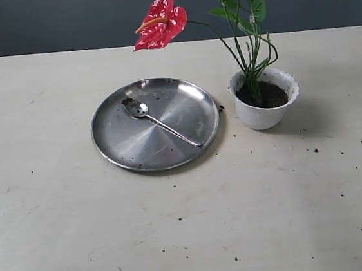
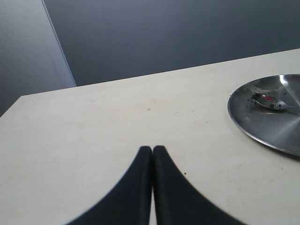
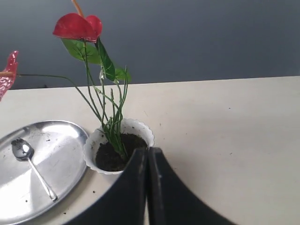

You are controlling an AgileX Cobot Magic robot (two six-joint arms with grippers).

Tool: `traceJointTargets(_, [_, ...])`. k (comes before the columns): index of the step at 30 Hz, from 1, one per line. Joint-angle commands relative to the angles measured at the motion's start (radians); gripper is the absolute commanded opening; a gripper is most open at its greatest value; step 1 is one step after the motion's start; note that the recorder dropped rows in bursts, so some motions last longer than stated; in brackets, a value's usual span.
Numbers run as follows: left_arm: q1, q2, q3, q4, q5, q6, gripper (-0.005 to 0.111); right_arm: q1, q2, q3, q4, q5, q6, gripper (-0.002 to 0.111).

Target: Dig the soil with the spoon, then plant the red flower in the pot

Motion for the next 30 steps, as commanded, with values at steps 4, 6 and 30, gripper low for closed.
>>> traceJointTargets(4, [-0.002, 0.005, -0.003, -0.004, -0.007, -0.001, 0.002, -0.002, -0.012, 0.005, -0.002, 0.001, 0.001, -0.001])
traceJointTargets(6, [-0.002, 0.005, -0.003, -0.004, -0.007, -0.001, 0.002, 0.022, -0.012, 0.005, -0.003, 0.001, 0.001, -0.001])
traceJointTargets(30, [-0.002, 0.005, -0.003, -0.004, -0.007, -0.001, 0.002, -0.081, -0.378, 0.263, -0.005, -0.170, 0.001, -0.001])
